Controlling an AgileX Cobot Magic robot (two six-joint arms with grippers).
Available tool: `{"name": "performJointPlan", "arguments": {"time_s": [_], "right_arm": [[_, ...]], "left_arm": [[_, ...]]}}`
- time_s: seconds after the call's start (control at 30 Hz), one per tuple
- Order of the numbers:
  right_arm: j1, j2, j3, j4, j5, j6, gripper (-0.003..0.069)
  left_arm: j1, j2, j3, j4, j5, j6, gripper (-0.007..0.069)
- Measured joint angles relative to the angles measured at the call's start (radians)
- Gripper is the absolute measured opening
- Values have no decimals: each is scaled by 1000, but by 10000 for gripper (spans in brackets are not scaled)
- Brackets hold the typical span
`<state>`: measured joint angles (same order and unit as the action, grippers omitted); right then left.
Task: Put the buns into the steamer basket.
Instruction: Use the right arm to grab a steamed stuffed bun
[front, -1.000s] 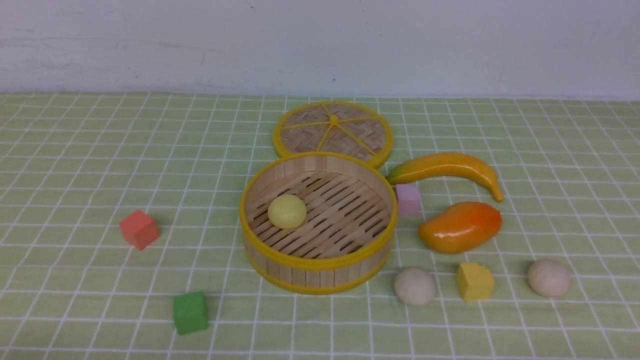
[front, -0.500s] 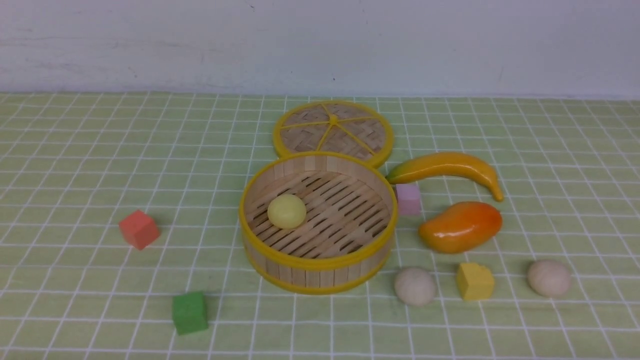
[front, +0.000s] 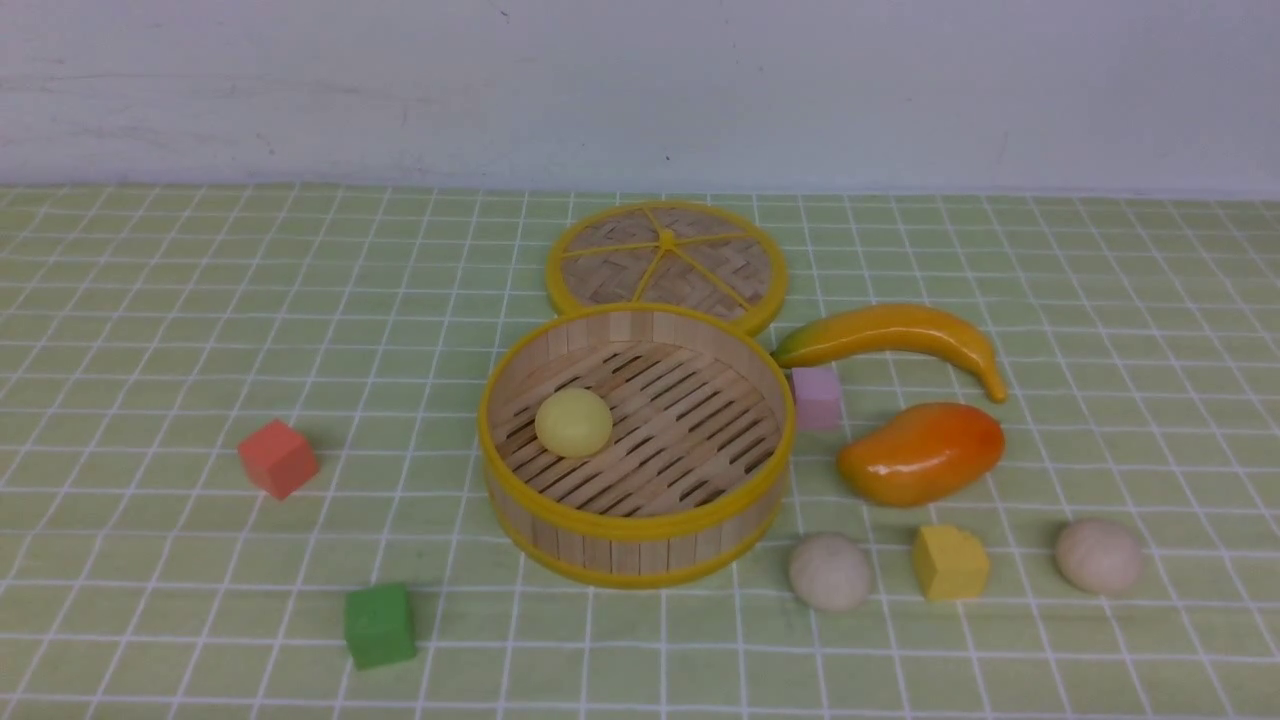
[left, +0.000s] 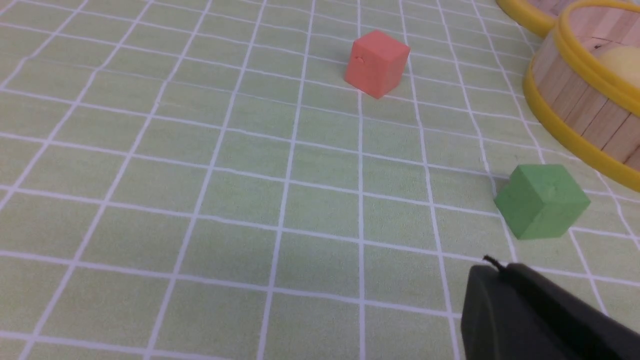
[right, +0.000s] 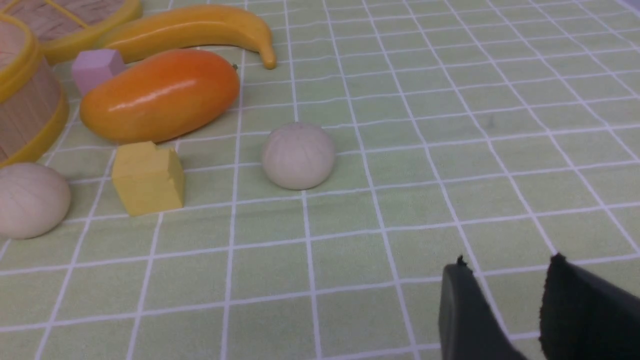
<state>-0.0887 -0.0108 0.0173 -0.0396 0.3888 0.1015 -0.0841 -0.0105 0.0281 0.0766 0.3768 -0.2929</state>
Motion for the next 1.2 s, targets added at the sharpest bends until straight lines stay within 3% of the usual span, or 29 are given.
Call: {"name": "performJointPlan", "arguments": {"time_s": [1.2], "right_arm": [[0, 0, 0, 0, 0, 0, 239]], "left_arm": [[0, 0, 0, -1, 0, 0, 17]]}}
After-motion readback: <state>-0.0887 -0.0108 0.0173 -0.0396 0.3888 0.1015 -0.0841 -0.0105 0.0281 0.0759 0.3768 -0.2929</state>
